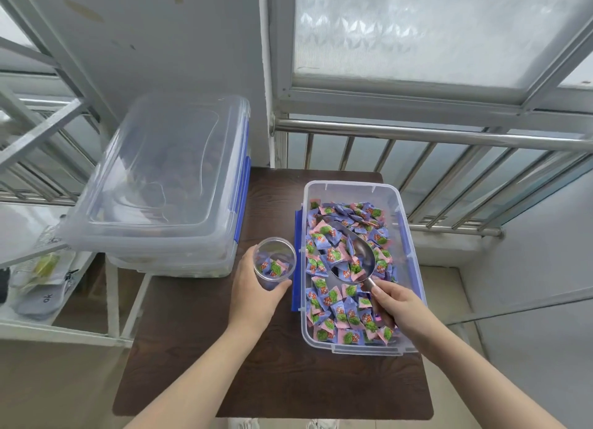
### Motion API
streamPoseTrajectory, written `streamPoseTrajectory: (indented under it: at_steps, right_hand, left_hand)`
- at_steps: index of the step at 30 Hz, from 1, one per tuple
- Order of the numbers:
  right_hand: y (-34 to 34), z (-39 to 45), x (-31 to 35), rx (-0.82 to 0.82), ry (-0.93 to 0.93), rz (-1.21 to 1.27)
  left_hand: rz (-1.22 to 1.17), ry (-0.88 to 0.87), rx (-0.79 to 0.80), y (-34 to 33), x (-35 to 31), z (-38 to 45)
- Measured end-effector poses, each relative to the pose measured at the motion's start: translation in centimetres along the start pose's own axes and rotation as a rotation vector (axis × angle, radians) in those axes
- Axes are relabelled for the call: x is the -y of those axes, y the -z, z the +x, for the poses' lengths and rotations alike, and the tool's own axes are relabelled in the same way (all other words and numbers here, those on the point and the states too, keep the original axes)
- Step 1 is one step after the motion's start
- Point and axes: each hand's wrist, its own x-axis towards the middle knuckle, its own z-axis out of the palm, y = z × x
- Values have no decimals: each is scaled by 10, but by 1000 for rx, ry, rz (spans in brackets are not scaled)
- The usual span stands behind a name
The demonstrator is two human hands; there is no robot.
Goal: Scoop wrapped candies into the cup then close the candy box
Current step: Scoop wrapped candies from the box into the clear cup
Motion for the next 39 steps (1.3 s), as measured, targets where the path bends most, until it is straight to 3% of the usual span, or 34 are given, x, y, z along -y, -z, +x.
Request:
streamPoseTrajectory:
  at_steps: [8,15,28,39]
  right_hand:
    - [1,-5,27,138,31,-53]
    - [3,-3,61,283,32,-295]
    - [-8,-13,148,215,66,-962]
    - [-39,-10,197,173,72,-1288]
  left_hand:
    - [33,0,-3,-1,1,7]
    - [44,-31,34,-1,2,9]
    - [115,-136,28,-4,0,7]
    - [162,-115,36,-5,1,8]
